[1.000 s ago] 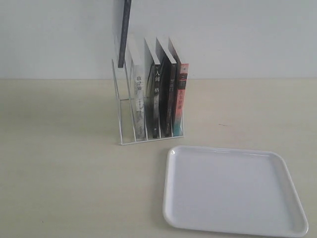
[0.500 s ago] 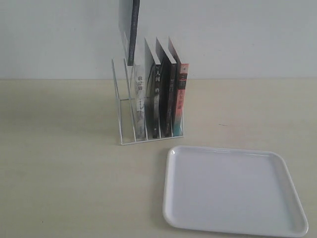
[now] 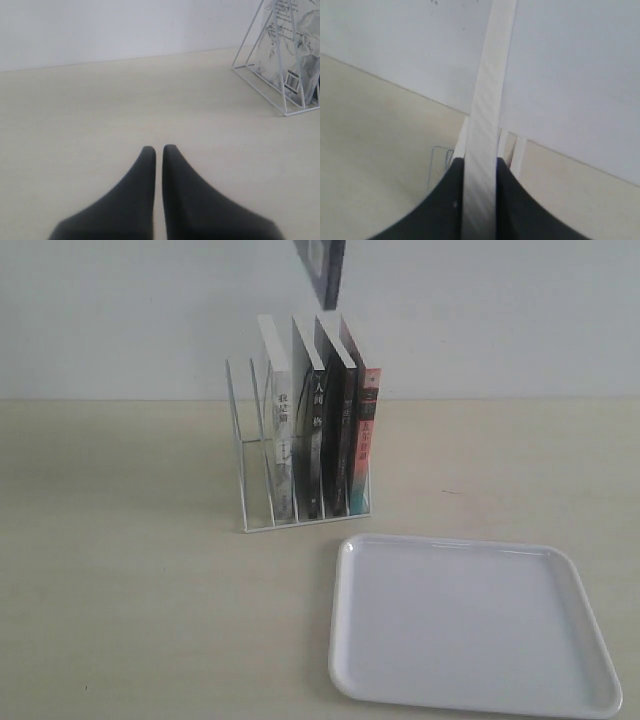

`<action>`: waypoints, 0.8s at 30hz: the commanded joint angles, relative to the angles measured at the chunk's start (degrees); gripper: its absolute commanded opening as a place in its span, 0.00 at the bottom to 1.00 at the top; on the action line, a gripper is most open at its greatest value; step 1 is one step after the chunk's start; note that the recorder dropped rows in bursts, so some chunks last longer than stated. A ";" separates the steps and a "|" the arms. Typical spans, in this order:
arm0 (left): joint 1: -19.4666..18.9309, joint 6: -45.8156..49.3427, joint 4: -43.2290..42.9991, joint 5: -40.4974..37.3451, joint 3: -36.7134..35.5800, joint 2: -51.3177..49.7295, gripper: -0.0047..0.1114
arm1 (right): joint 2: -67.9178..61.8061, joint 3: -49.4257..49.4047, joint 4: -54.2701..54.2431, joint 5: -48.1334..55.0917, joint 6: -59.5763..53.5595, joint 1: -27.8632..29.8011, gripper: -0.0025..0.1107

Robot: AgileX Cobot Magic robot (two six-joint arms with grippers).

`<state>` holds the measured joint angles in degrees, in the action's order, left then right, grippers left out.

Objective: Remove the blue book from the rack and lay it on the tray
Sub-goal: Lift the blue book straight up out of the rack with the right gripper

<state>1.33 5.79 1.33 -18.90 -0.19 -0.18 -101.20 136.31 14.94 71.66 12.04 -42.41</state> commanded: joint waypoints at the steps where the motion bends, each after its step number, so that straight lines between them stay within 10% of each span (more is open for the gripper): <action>1: -0.11 0.22 0.14 0.91 0.19 0.18 0.08 | 7.39 0.33 7.63 -1.70 -0.65 -0.01 0.02; 9: -0.11 0.22 0.14 0.91 0.19 0.18 0.08 | 18.44 -2.68 9.70 -1.70 0.17 0.15 0.02; 24: -0.11 0.22 0.14 0.91 0.19 0.18 0.08 | 46.66 -63.66 25.86 -3.66 31.40 0.15 0.02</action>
<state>1.33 5.79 1.33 -18.90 -0.19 -0.18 -57.20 80.03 37.86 71.26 38.71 -42.41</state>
